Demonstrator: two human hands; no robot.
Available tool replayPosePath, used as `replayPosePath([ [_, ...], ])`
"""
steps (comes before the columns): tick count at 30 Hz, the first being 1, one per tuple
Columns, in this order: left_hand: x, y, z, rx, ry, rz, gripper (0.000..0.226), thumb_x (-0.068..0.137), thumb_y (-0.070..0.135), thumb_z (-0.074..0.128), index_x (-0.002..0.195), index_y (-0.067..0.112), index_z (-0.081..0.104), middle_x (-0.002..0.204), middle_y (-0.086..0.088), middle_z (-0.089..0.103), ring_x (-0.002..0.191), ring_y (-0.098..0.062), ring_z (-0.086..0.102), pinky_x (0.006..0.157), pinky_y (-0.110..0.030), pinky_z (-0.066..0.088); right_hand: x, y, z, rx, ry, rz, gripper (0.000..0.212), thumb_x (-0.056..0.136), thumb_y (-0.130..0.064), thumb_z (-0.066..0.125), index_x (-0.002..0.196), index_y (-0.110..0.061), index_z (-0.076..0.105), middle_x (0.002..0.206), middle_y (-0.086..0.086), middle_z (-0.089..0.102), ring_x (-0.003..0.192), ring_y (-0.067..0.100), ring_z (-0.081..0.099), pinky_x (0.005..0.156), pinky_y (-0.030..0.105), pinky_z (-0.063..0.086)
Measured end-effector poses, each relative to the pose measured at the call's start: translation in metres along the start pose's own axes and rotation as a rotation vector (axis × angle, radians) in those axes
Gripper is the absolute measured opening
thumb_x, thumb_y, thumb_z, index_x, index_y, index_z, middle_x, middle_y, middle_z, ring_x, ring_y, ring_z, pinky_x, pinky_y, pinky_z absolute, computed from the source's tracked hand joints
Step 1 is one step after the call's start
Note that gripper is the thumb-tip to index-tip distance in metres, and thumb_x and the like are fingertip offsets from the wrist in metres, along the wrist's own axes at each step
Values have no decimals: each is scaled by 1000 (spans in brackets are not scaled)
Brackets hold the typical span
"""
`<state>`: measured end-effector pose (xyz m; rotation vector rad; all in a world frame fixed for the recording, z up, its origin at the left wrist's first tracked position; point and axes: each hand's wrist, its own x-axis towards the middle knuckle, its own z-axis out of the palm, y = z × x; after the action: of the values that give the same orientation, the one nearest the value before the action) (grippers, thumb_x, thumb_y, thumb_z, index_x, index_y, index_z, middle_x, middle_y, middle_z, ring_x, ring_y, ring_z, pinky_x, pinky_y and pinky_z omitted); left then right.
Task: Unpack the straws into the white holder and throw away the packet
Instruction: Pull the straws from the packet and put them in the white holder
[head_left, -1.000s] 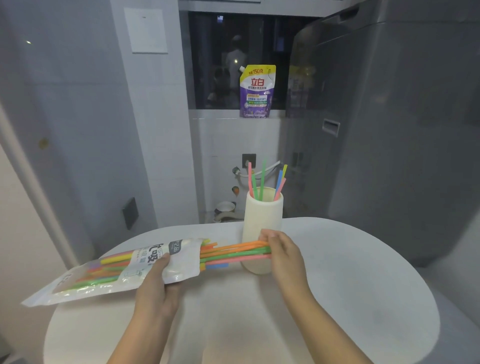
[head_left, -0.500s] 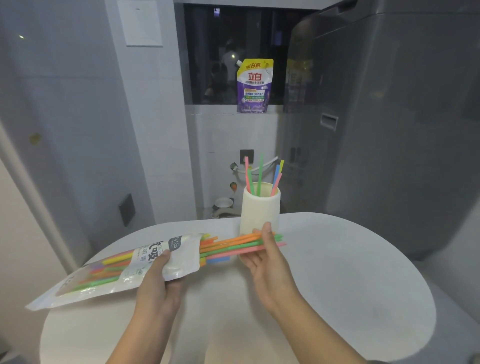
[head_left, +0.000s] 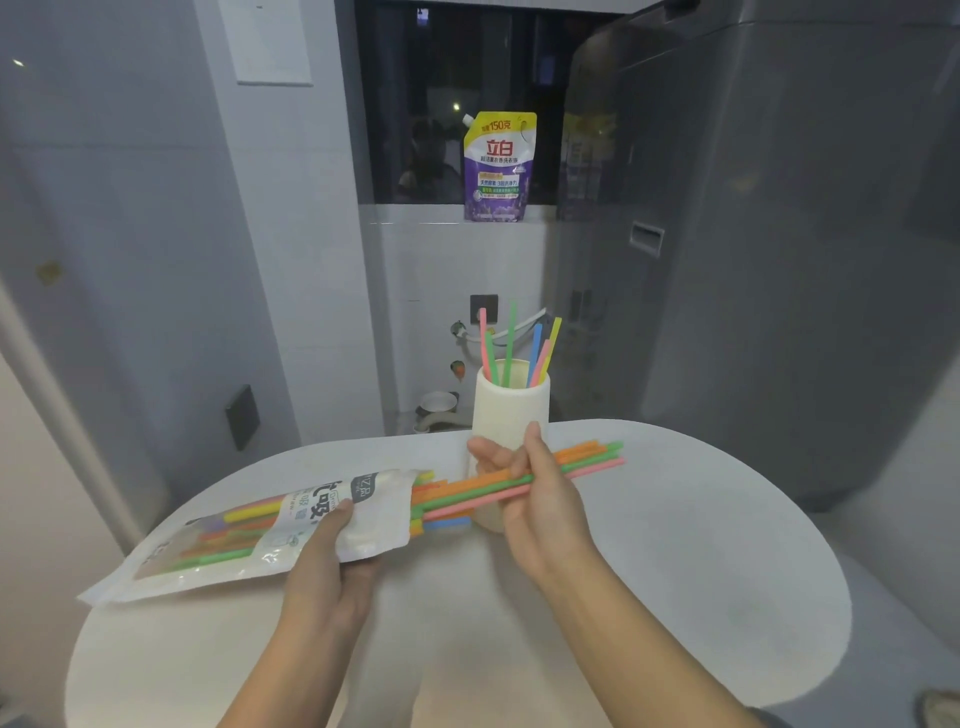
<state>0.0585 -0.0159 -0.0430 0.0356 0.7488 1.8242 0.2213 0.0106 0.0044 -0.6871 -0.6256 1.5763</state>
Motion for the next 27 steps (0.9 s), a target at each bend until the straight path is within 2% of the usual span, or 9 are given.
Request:
replayPosePath([
  [3, 1, 2, 0, 2, 4, -6, 18, 92, 1, 53, 100, 16, 56, 111, -3, 64, 100, -17, 63, 66, -35, 58, 0, -31, 15, 85, -39, -111, 62, 98, -34, 41, 38, -19, 37, 48, 6, 61, 57, 20, 66, 73, 32, 53],
  [5, 0, 2, -1, 17, 9, -11, 20, 92, 2, 52, 106, 15, 56, 117, -5, 63, 103, -18, 62, 66, -35, 58, 2, -53, 31, 45, -16, -198, 61, 96, -35, 45, 38, -22, 32, 37, -5, 33, 37, 13, 41, 58, 27, 50],
  [7, -2, 3, -1, 16, 9, -16, 33, 93, 2, 52, 124, 12, 53, 125, -6, 60, 108, -19, 60, 65, -35, 57, 1, -77, 53, -27, 2, -290, 61, 95, -36, 48, 38, -25, 28, 36, -9, 21, 34, 10, 23, 45, 22, 40],
  [10, -4, 5, 1, -15, 20, -20, 45, 93, 1, 51, 137, 10, 44, 128, -8, 59, 108, -20, 60, 59, -34, 59, 0, -115, 86, -104, 58, -413, 56, 92, -37, 53, 43, -22, 30, 34, -8, 23, 32, 8, 21, 37, 20, 30],
  [14, -6, 8, 2, -40, 2, -33, 40, 93, 1, 49, 132, 11, 45, 108, -5, 63, 92, -17, 61, 50, -31, 58, -3, -156, 122, -222, 101, -581, 47, 90, -41, 54, 51, -19, 38, 34, -9, 34, 30, 4, 30, 34, 18, 32],
  [19, -3, 11, 1, -35, -4, -39, 31, 93, 1, 51, 122, 12, 48, 101, -4, 64, 83, -15, 65, 46, -30, 57, 6, -175, 144, -343, 209, -690, 36, 90, -44, 52, 66, -18, 45, 32, -12, 42, 28, 1, 40, 33, 16, 32],
  [21, -2, 13, 0, -39, -6, -36, 29, 92, 1, 52, 119, 12, 49, 102, -4, 63, 78, -15, 66, 44, -30, 56, 13, -175, 146, -375, 247, -706, 35, 90, -45, 52, 67, -18, 46, 35, -12, 43, 29, 1, 41, 35, 17, 34],
  [24, -1, 15, 2, -51, -6, -29, 39, 92, 1, 51, 130, 12, 46, 105, -5, 63, 81, -16, 65, 42, -31, 55, 24, -170, 144, -409, 288, -730, 37, 90, -44, 52, 63, -20, 44, 39, -12, 42, 30, 1, 39, 38, 19, 34],
  [27, 1, 16, 3, -57, -13, -21, 46, 93, 1, 50, 138, 9, 43, 124, -9, 59, 89, -18, 61, 45, -33, 57, 37, -160, 144, -458, 299, -707, 34, 90, -44, 51, 65, -21, 47, 43, -12, 46, 32, 0, 43, 39, 19, 37],
])
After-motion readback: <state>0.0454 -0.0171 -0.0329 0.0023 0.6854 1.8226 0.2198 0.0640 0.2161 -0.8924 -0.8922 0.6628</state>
